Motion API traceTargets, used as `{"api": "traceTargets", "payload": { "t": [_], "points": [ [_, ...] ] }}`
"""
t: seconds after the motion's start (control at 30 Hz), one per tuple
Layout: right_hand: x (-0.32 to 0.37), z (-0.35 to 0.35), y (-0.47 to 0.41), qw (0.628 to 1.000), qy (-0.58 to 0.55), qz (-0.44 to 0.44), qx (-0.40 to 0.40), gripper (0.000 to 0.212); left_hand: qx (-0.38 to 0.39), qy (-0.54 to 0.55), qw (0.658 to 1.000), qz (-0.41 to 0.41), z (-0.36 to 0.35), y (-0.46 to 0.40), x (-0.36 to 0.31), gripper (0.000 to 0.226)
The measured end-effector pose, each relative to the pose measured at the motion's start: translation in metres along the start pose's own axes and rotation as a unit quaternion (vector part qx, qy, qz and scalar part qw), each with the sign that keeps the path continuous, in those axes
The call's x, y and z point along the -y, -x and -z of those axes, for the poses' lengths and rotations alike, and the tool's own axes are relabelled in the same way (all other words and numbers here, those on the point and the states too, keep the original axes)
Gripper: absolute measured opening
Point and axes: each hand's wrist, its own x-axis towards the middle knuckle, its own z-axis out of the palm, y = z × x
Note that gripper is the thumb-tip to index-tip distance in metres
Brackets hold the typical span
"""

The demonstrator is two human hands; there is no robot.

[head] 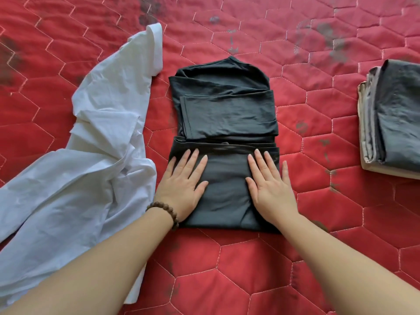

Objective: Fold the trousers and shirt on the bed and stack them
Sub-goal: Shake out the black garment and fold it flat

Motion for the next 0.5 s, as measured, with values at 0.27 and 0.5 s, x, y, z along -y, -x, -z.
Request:
{"api": "traceTargets", "payload": {
  "t": [0.27, 0.5],
  "points": [
    [-0.026, 0.011, 0.072, 0.975, 0.060, 0.197, 0.079, 0.077, 0.010, -0.047, 0.976, -0.211, 0.002, 0.071, 0.032, 0.069],
    [-0.010, 0.019, 0.062, 0.990, 0.006, 0.134, 0.035, 0.056, -0.095, -0.003, 0.981, -0.168, 0.016, 0.056, 0.013, 0.038]
  ]
}}
